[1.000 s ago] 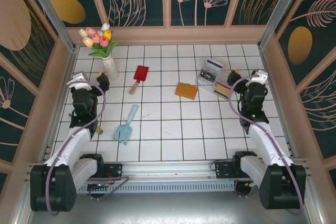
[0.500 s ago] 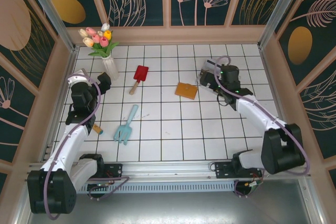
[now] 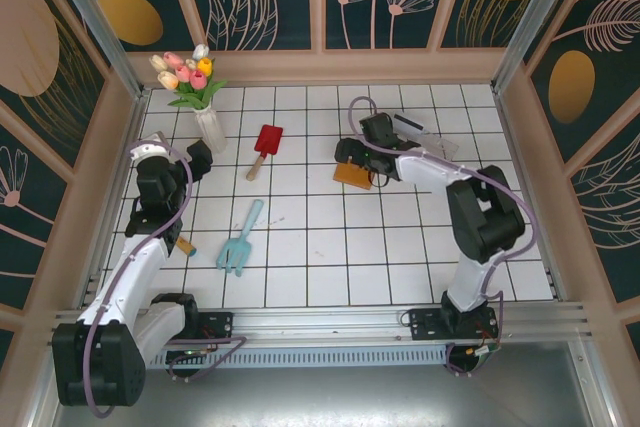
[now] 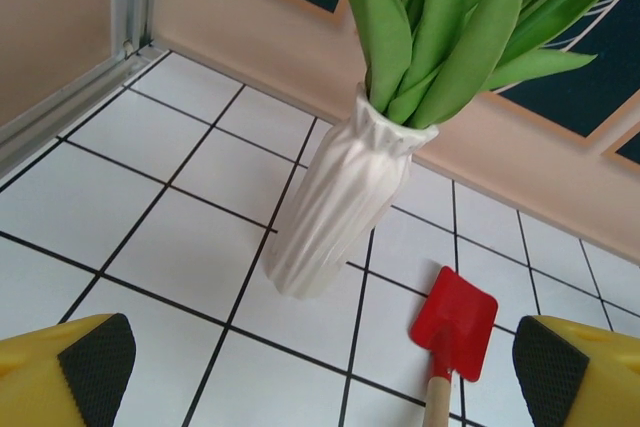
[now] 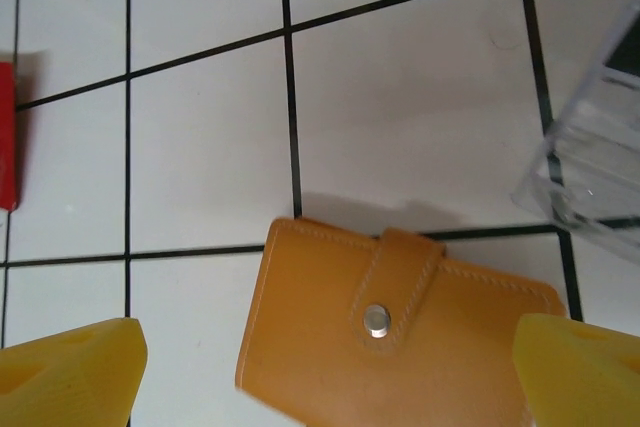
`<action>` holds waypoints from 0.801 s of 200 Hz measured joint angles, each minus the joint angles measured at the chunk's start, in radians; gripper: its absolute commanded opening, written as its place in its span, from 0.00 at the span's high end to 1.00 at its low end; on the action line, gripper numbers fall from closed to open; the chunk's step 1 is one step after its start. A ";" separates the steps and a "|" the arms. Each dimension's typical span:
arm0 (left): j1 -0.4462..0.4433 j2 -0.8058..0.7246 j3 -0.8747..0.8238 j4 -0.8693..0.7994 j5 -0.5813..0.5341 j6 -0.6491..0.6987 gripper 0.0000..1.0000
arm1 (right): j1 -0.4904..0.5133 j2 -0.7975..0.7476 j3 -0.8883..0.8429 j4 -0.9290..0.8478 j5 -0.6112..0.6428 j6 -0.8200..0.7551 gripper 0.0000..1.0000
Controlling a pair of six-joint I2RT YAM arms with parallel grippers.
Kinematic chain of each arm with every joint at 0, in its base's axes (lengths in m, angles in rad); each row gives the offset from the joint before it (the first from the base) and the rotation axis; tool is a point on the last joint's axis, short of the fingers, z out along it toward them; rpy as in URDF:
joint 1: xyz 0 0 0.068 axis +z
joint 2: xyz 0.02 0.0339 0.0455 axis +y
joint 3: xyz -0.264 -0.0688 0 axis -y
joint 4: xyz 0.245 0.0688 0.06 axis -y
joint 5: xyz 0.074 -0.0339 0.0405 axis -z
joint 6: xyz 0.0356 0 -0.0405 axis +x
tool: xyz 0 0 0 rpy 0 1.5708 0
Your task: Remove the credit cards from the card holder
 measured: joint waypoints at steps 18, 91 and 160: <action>0.000 0.002 0.000 -0.007 0.000 0.000 0.01 | 0.001 0.051 0.041 -0.011 0.017 0.000 0.05; 0.000 0.003 0.002 -0.023 0.072 0.000 0.01 | 0.021 0.136 0.061 -0.013 0.019 0.033 0.05; 0.000 0.103 0.049 -0.066 0.204 -0.048 0.01 | 0.170 -0.004 -0.151 0.089 0.053 0.212 0.05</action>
